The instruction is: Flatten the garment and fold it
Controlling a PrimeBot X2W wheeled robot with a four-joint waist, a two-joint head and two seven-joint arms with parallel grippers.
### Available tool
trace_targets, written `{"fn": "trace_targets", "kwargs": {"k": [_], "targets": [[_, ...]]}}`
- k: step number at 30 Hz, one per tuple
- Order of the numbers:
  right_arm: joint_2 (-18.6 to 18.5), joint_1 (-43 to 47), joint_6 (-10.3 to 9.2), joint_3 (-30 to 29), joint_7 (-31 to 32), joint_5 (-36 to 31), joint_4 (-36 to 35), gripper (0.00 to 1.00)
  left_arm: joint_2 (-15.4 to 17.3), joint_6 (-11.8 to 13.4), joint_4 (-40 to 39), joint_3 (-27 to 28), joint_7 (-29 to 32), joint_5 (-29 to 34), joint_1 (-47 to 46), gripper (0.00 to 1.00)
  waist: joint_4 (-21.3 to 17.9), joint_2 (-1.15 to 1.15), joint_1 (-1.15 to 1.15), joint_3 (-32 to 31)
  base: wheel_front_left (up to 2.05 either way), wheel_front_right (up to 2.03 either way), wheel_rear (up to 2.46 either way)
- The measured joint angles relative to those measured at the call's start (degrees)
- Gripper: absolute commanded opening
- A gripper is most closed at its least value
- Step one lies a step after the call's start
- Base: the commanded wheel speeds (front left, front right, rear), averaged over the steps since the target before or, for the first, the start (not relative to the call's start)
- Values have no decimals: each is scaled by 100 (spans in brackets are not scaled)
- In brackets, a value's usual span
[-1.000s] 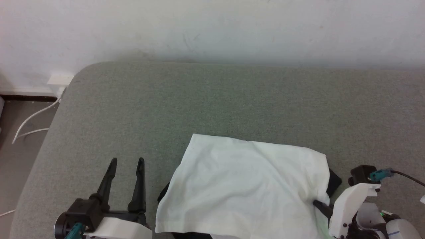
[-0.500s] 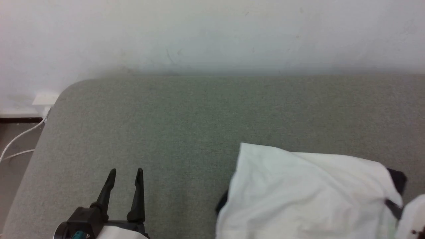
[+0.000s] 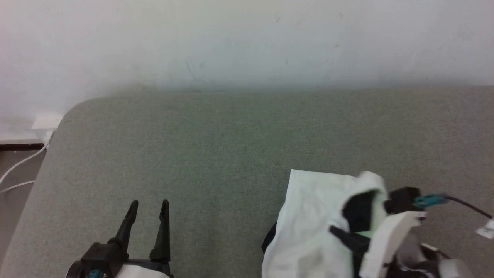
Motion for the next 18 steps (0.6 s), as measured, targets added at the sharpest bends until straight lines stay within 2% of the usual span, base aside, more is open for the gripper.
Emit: {"fn": "trace_targets", "kwargs": {"k": [7,8,9,14,18], "targets": [[216,-591,0,1204,-758,586,772,2,-43,-68,88,-21,0,23,-65,100,111,0,0,94,0,0,0],[225,-677,0,1351,-900,591,935,38,-48,-69,101,-24,0,24,-88,100,131,0,0,117,0,0,0],[227,-753,0,1481,-1071,558,1090,100,-54,-74,118,-38,1,25,-110,100,155,0,0,140,0,0,0],[171,-1101,0,2120,-1885,347,1410,100,-100,-111,180,-35,0,25,-200,100,278,0,0,243,0,0,0],[-275,-1337,1,2549,-2609,-360,1191,100,-131,-111,189,18,0,25,-200,100,312,0,1,284,0,0,0]]}}
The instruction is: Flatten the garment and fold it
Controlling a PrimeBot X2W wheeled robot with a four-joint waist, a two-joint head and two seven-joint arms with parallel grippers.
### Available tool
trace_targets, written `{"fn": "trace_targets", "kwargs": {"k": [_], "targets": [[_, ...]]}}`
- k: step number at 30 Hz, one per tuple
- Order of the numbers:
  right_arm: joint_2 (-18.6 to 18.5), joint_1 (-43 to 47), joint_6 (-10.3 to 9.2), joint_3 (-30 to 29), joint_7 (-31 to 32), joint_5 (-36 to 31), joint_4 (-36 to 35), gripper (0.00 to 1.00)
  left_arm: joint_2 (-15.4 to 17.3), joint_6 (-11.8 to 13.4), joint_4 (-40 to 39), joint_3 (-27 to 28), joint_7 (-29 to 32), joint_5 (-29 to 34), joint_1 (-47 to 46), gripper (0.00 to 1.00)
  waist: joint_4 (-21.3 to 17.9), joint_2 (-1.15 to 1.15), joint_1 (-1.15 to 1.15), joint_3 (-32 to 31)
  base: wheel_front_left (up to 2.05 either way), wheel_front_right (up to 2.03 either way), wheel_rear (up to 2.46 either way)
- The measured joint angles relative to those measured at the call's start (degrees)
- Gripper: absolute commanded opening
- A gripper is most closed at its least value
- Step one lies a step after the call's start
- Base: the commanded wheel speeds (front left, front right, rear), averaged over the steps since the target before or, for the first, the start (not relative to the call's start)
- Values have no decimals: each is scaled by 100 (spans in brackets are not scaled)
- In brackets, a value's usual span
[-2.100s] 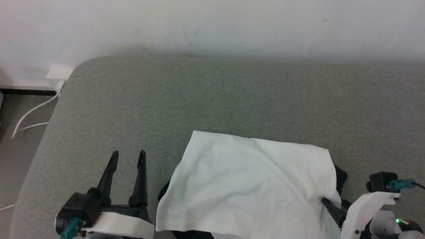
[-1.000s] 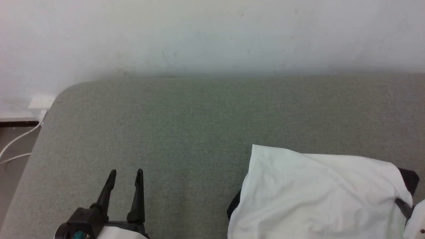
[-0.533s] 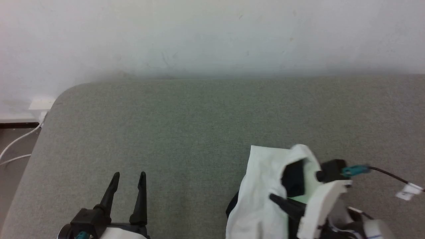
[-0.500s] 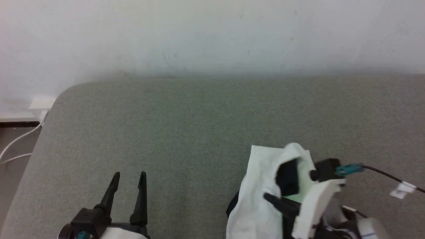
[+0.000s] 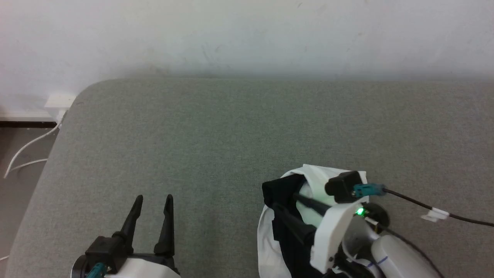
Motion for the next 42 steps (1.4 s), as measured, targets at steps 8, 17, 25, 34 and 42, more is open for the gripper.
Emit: {"fn": "trace_targets", "kwargs": {"k": [8,17,25,34,42], "targets": [[-545,230,0,-654,-1169,-1356,-1025,100,-34,31,-18,145,0,0,1,100,-117,0,0,4,0,0,0],[-436,1267,0,-2999,-1339,-1532,-1560,100,-80,172,-144,257,0,1,2,100,-225,0,-1,-58,0,0,0],[-442,1741,0,-3999,-709,-989,-1162,100,-82,181,-172,357,0,160,2,100,-194,0,0,-72,0,0,0],[-321,1710,0,-3653,1427,447,-182,100,-85,179,-190,375,0,202,2,100,-80,0,-1,-109,0,0,0],[75,1101,-1,-3297,2091,1207,192,100,-91,168,-187,314,0,202,-6,100,86,0,0,-44,0,0,0]]}}
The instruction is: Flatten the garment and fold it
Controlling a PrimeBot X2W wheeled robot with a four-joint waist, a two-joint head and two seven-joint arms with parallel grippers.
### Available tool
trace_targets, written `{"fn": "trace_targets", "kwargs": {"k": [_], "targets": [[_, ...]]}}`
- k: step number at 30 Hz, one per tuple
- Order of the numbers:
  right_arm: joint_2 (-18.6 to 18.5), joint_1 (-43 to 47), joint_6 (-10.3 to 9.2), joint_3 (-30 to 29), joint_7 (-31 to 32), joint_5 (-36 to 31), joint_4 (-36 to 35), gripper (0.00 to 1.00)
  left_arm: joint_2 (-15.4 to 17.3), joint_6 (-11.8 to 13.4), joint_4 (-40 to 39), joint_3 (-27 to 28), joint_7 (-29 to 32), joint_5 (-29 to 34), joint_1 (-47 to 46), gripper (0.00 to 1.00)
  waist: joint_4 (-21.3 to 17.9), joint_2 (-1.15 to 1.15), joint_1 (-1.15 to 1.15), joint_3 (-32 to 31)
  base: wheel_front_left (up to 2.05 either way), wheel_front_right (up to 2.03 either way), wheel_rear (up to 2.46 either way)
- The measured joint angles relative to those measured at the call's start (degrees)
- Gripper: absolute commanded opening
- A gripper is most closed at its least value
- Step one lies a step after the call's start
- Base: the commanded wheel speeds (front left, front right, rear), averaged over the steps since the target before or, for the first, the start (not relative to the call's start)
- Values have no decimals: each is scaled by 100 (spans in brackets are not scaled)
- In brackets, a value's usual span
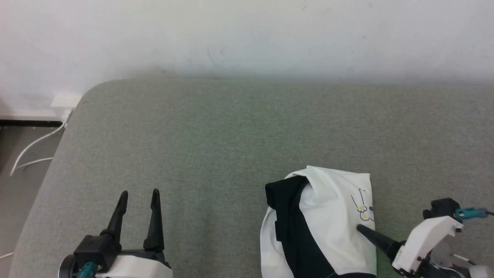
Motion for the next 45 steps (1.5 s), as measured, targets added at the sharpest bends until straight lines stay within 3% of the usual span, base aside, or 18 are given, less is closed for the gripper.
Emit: {"fn": "trace_targets", "kwargs": {"k": [5,6,7,8,9,16,25,32,38,45], "targets": [[79,-254,3,154,233,180,594,100,-7,-5,11,-68,0,-1,-15,100,108,0,0,55,0,0,0],[85,-296,9,175,305,226,686,85,-8,-7,16,-78,0,-1,-16,100,129,0,0,60,0,0,0],[83,-340,9,202,346,252,748,31,-8,-7,26,-91,0,-1,-17,100,150,0,0,62,0,0,0],[83,-377,9,243,354,282,783,11,-9,-7,31,-99,0,-1,-18,100,170,0,0,60,0,0,0],[82,-396,9,274,352,312,803,0,-9,-7,33,-101,0,-1,-18,100,184,0,0,55,0,0,0],[-246,-439,1,944,-141,-63,478,0,-10,-4,35,-67,0,0,-13,100,84,0,0,-25,0,0,0],[-1077,-737,2,1543,-615,-1717,192,0,-15,23,-40,-41,1,-1,-2,100,-407,0,0,-45,0,0,0],[-1607,-1135,8,1428,-553,-2016,583,0,-26,19,-164,-107,0,0,-226,100,-944,0,0,206,0,0,0],[-1890,-1755,10,1229,-595,-2241,1190,0,-2,-129,-162,-221,0,92,-833,100,-1260,0,0,760,0,0,0],[-2135,-2401,10,786,-1205,-2642,1873,0,67,-226,-149,-269,0,153,-1266,100,-1509,0,2,1461,0,0,0]]}}
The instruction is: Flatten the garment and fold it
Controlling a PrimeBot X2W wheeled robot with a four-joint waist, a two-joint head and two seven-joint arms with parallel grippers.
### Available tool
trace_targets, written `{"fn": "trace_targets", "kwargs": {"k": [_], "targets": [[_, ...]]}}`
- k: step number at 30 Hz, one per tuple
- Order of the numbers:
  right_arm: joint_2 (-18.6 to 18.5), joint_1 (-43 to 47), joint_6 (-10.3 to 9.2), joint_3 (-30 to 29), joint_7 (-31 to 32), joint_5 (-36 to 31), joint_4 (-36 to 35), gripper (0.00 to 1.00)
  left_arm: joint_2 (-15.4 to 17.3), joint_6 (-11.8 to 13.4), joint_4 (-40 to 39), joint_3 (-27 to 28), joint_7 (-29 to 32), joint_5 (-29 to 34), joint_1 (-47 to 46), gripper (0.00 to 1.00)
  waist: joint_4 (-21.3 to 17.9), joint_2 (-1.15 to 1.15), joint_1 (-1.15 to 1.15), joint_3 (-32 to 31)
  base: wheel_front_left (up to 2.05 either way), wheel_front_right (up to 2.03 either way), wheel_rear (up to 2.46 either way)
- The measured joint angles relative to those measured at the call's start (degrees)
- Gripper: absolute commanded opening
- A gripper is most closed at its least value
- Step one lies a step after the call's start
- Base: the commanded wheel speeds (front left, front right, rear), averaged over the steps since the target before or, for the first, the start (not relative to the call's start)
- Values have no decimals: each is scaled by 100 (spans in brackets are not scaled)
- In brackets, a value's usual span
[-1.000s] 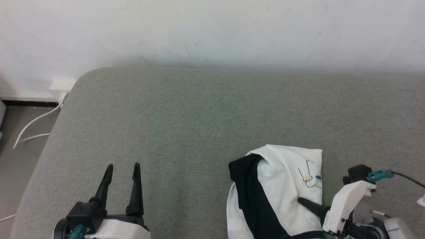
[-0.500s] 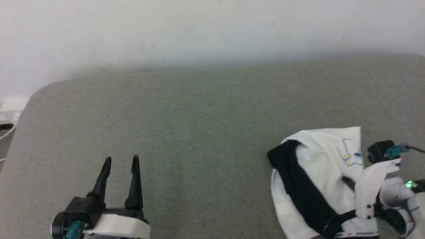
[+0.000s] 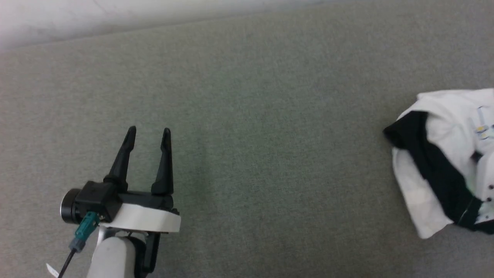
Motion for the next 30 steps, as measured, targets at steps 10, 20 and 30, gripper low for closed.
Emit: {"fn": "trace_targets", "kwargs": {"k": [10,20,30], "targets": [[-2,-402,-1,-753,-1805,-1017,655,100,4,-49,51,-14,1,52,-201,100,-169,0,1,562,0,0,0],[435,245,-2,-1807,-3524,-2024,734,100,-44,-38,181,116,0,-19,1,100,-111,0,-3,80,0,0,0],[1624,1722,-2,-1424,-3616,-1878,-780,100,-86,132,227,264,1,-125,397,100,97,0,-4,-665,0,0,0]]}}
